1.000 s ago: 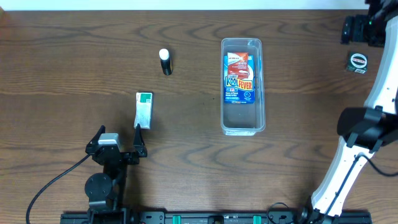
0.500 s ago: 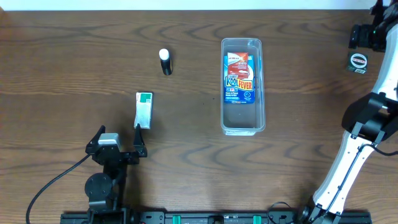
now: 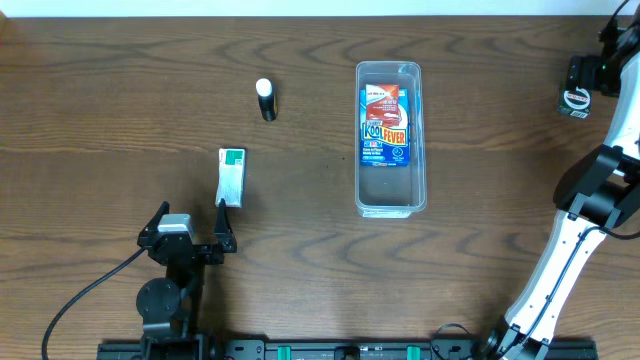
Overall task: Pack container
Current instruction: 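Move the right gripper to the green Zam-Buk tin and grasp it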
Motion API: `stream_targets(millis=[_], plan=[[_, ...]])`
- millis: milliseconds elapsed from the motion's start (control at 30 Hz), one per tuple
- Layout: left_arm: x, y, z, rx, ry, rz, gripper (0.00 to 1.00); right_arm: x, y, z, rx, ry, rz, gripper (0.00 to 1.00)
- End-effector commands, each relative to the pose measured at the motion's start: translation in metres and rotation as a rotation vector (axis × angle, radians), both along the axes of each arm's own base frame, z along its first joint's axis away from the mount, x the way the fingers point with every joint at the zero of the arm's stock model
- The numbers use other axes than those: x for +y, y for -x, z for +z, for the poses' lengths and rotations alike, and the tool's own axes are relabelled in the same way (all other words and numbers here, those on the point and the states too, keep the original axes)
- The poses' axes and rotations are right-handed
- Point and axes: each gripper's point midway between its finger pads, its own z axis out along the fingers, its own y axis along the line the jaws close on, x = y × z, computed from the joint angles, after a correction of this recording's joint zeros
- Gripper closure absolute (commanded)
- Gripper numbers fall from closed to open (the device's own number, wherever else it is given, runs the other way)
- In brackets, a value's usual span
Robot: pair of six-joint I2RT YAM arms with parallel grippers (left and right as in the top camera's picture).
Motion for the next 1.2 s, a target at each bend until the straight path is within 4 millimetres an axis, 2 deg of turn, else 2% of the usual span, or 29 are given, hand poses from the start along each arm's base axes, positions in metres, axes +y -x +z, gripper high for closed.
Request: stream_targets(millis=[0, 300, 533, 1167], plan=[[0.000, 0.001, -0.015, 0.045, -0.002, -0.005, 0.02, 0.006, -0.004, -0.014, 0.002, -0.034, 0.028, 0.05], [0.000, 0.001, -0.015, 0.045, -0.002, -0.005, 0.02, 0.010, -0.006, -0.027, 0.005, -0.064, 0.037, 0.05], [0.000, 0.001, -0.015, 0.045, -0.002, -0.005, 0.02, 0.012, -0.003, -0.045, 0.035, -0.081, 0.037, 0.04], [0.000, 0.001, -0.015, 0.045, -0.002, -0.005, 0.02, 0.010, 0.007, -0.072, 0.083, -0.105, 0.027, 0.04]])
